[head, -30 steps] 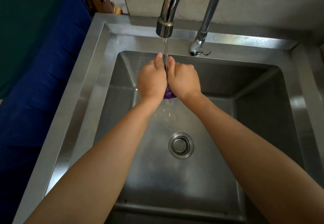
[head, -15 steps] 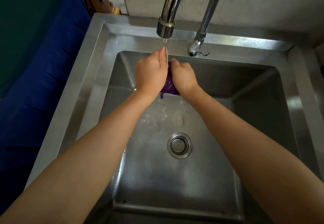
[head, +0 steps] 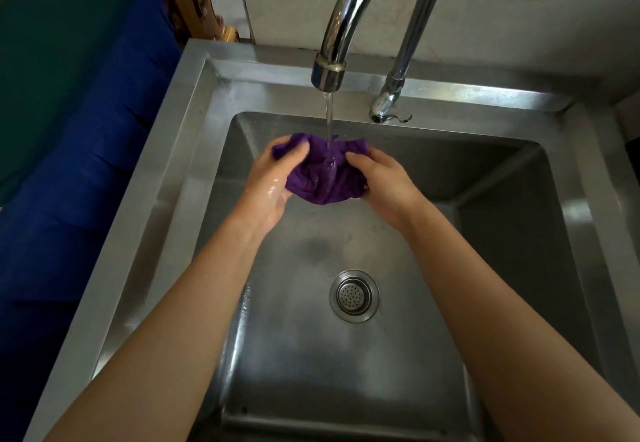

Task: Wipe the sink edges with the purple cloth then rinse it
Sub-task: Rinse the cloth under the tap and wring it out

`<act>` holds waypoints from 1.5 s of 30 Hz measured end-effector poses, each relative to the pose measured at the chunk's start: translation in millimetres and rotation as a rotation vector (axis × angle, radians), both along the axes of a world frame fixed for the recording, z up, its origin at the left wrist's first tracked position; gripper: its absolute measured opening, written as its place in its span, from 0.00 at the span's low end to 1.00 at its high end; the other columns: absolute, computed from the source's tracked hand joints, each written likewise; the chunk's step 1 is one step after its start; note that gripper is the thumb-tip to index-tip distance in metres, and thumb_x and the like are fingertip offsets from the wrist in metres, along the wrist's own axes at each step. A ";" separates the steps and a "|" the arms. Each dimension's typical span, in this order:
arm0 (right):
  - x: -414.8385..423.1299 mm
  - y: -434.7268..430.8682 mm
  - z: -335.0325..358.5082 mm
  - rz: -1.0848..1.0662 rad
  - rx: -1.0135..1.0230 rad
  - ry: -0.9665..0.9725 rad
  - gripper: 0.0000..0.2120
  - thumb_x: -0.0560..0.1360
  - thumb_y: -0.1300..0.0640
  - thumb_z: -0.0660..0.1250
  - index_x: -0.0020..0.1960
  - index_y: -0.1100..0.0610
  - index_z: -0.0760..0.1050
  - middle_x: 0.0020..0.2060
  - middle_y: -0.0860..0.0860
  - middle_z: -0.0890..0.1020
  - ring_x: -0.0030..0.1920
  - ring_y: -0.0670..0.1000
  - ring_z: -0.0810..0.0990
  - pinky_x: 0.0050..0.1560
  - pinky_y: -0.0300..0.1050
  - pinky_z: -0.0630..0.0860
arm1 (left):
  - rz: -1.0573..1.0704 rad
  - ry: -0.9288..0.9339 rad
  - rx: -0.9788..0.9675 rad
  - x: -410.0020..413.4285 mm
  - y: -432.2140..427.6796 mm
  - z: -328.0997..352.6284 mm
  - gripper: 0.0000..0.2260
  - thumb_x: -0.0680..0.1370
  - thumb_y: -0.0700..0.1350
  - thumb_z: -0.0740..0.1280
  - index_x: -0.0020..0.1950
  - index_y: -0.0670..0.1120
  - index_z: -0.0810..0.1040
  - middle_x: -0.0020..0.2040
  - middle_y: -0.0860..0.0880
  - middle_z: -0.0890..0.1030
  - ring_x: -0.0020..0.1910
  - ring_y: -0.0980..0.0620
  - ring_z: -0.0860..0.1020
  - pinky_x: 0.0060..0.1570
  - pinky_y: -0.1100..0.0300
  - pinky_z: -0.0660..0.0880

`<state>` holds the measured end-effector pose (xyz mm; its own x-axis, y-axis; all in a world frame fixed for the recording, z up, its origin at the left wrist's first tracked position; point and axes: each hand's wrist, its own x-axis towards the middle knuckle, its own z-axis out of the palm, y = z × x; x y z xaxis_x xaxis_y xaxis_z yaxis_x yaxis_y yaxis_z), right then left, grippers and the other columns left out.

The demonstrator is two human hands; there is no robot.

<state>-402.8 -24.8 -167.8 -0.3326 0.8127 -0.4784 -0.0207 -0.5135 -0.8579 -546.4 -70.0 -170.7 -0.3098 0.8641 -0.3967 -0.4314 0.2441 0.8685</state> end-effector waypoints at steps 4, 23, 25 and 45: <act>9.6 -2.5 6.2 0.169 0.000 -0.111 0.05 0.76 0.58 0.65 0.50 0.57 0.77 0.41 0.51 0.82 0.40 0.46 0.81 0.38 0.33 0.78 | -0.020 -0.070 0.119 -0.4 -3.8 -2.5 0.14 0.75 0.29 0.60 0.51 0.46 0.75 0.48 0.46 0.79 0.47 0.51 0.80 0.51 0.58 0.77; 19.8 -5.3 -7.3 0.203 0.762 -0.321 0.12 0.64 0.70 0.71 0.37 0.54 0.78 0.48 0.44 0.77 0.58 0.45 0.72 0.62 0.43 0.63 | 0.108 -0.704 -0.110 -0.2 7.8 -13.6 0.25 0.76 0.60 0.61 0.62 0.41 0.71 0.56 0.38 0.80 0.55 0.38 0.79 0.52 0.39 0.77; 21.2 -11.0 -18.8 0.132 0.635 -0.319 0.15 0.66 0.69 0.70 0.35 0.48 0.76 0.55 0.47 0.74 0.63 0.54 0.70 0.68 0.49 0.63 | 0.128 -0.553 -0.119 6.8 13.6 -10.5 0.12 0.78 0.50 0.63 0.59 0.45 0.72 0.46 0.42 0.83 0.47 0.44 0.82 0.46 0.46 0.80; -4.7 -8.7 -2.7 0.308 0.636 -0.703 0.20 0.78 0.47 0.60 0.68 0.53 0.68 0.58 0.56 0.72 0.54 0.56 0.77 0.60 0.48 0.72 | 0.291 0.136 -0.057 19.8 16.2 -6.0 0.10 0.79 0.40 0.61 0.48 0.51 0.79 0.52 0.43 0.81 0.49 0.47 0.81 0.52 0.52 0.80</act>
<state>-407.5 -33.4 -170.4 -0.3802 0.9120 -0.1537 0.6549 0.1481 -0.7410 -526.6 -53.8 -176.7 -0.5936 0.7095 -0.3798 -0.3713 0.1773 0.9114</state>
